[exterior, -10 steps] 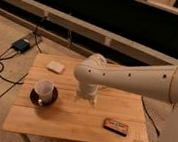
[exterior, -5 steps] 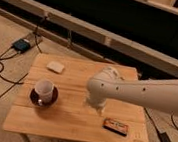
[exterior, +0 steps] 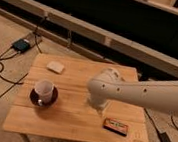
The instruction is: Push the eraser across the table
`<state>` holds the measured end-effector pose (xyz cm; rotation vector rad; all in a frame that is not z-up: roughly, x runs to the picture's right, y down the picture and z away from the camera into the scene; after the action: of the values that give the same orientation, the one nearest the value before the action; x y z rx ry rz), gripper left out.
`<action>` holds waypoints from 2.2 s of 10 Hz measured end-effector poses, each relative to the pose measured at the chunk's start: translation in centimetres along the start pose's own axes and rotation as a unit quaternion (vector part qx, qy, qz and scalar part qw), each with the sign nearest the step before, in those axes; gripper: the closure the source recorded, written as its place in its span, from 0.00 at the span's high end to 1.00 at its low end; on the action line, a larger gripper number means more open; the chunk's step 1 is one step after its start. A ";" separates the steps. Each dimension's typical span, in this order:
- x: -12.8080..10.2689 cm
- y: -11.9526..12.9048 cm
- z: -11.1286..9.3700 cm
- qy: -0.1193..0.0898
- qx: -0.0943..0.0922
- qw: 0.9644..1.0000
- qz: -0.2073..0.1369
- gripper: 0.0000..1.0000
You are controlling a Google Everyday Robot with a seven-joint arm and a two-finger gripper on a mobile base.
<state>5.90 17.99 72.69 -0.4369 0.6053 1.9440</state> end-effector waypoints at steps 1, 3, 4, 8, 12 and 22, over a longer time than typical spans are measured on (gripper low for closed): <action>0.0 0.0 0.0 0.000 0.000 1.000 0.000 0.65; 0.0 0.0 0.0 0.000 0.000 1.000 0.000 0.65; 0.0 0.0 0.0 0.000 0.000 1.000 0.000 0.65; -0.1 0.0 0.0 0.000 -0.001 1.000 0.001 0.65; -3.5 -2.9 -0.6 -0.016 0.030 0.999 0.027 0.65; -9.3 -13.5 -0.3 -0.043 0.024 0.989 0.140 0.65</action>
<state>22.07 16.05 74.55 -0.2445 0.6851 2.1968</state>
